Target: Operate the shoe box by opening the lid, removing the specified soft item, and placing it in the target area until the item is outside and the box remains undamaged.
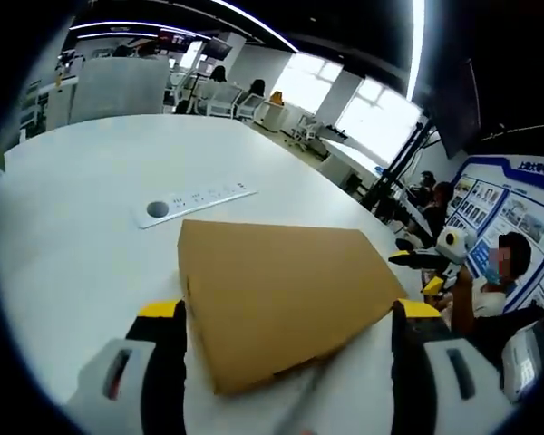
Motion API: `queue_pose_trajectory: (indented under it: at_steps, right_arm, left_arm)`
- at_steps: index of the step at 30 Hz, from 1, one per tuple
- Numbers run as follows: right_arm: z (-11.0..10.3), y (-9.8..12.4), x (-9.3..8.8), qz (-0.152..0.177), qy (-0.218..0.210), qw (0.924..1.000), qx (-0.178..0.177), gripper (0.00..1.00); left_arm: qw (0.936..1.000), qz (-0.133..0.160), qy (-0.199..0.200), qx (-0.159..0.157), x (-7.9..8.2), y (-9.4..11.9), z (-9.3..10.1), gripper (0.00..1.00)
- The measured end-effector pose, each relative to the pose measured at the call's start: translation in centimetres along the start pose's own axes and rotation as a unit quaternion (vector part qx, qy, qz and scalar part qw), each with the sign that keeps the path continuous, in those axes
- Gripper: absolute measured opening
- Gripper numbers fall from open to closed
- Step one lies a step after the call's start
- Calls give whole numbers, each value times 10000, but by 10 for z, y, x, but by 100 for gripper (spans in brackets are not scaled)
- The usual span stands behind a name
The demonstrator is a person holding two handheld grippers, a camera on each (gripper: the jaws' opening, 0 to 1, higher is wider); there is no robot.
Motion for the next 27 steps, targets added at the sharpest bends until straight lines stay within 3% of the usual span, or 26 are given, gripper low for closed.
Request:
queue_pose_trajectory:
  at_steps: [8,19,27]
  right_arm:
    - [2,3,-4,-71,-380,9991,158,74]
    - [9,3,-1,-58,-976,9942,442,74]
    - [9,-4,9,-33,-1313,9892,648,75]
  left_arm:
    - [9996,-58,265,-78,-1,-9,-7,97]
    - [9975,184,650,-187,11,-4,-18,97]
    - [9926,220,1023,-623,24,0,-22,99]
Point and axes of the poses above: the point that each gripper's makers call its tool centre point, and the gripper's own axes: y roughly backward along the fingers, z roughly to its right, x roughly out of its top, the point moved 1 cm from there along y, roughly backward along the fingers
